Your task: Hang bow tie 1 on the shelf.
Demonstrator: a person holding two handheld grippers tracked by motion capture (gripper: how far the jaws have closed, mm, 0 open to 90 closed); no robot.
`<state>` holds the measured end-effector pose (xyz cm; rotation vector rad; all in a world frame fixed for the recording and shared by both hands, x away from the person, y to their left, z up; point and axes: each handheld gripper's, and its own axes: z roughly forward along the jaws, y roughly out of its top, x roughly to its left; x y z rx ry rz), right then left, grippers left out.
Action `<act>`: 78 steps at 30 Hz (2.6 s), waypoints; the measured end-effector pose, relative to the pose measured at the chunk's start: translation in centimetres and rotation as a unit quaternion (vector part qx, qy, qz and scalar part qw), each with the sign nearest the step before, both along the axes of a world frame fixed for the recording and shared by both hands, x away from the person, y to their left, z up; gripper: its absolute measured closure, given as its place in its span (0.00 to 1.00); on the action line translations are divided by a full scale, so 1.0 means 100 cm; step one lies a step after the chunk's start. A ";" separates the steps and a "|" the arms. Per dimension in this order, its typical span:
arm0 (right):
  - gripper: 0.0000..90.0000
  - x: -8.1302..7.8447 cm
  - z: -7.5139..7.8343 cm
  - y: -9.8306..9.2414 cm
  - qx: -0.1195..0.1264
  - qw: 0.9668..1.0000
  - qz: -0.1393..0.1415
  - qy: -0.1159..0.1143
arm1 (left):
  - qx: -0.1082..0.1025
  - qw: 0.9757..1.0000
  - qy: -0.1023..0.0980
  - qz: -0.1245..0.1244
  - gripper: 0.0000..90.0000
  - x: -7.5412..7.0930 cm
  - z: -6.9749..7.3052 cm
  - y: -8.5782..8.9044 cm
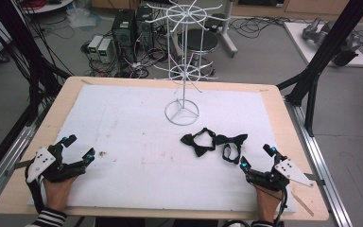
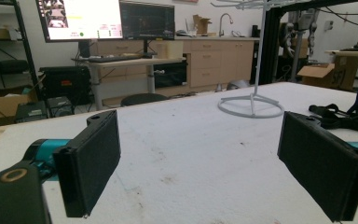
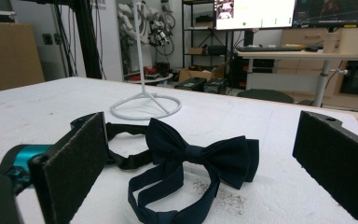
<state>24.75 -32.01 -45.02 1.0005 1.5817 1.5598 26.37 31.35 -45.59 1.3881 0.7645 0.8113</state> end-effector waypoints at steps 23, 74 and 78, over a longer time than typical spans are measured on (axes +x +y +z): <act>0.03 0.041 0.082 -0.016 -0.101 0.987 0.109 0.067 | 0.000 1.000 0.002 -0.001 0.15 0.000 0.000 0.000; 0.03 0.129 0.100 0.013 -0.276 0.900 0.256 0.219 | -0.002 1.000 -0.002 0.000 0.15 0.000 0.000 0.001; 0.03 0.133 0.095 0.017 -0.292 0.890 0.264 0.231 | -0.001 1.000 -0.001 0.000 0.15 0.000 0.000 0.001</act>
